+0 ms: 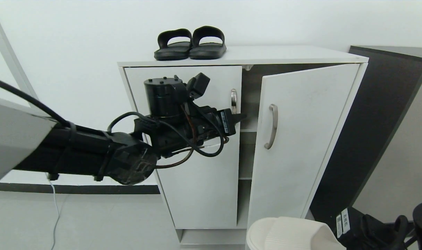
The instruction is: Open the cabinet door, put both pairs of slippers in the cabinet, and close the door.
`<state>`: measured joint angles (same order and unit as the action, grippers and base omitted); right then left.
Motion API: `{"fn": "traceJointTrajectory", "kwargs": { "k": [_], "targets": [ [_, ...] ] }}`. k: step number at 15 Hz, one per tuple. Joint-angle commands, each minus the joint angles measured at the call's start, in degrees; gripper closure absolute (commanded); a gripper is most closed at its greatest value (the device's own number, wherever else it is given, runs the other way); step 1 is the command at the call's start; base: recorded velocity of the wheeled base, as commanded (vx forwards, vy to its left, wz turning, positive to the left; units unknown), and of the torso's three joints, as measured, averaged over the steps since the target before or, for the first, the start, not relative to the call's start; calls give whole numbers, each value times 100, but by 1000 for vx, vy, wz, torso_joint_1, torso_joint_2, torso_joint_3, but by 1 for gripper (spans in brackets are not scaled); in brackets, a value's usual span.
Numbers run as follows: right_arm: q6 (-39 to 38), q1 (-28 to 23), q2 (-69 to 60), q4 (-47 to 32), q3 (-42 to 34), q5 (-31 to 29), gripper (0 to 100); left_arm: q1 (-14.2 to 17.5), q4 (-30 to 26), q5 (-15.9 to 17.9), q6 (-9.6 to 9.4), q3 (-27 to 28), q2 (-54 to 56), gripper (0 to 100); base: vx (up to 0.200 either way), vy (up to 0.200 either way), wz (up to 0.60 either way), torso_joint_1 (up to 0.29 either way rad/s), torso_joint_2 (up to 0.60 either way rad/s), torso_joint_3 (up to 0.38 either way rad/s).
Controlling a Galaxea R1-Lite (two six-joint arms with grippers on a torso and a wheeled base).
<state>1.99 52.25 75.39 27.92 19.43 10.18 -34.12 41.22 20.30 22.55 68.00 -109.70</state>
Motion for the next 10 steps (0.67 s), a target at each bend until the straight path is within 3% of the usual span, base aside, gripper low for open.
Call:
{"fn": "traceJointTrajectory", "kwargs": {
  "k": [1, 6, 8, 9, 10],
  "targets": [
    [3, 13, 46, 3, -18, 2, 100, -77, 36, 1, 4, 328, -499, 100, 0, 0, 0, 0, 0, 0],
    [21, 75, 143, 3, -62, -16, 100, -218, 0, -43, 12, 574, -658, 100, 0, 0, 0, 0, 0, 0],
    [21, 119, 143, 3, -89, -16, 100, -314, 53, -114, 12, 521, -666, 100, -200, 0, 0, 5, 7, 2],
    [21, 145, 143, 3, -97, -16, 100, -437, 62, -298, 4, 469, -649, 100, -200, 0, 0, 7, -2, 2],
    [21, 154, 143, 12, -133, -7, 100, -754, 194, -606, -5, 337, -579, 100, -200, 0, 0, 2, 2, 7]
  ]
}}
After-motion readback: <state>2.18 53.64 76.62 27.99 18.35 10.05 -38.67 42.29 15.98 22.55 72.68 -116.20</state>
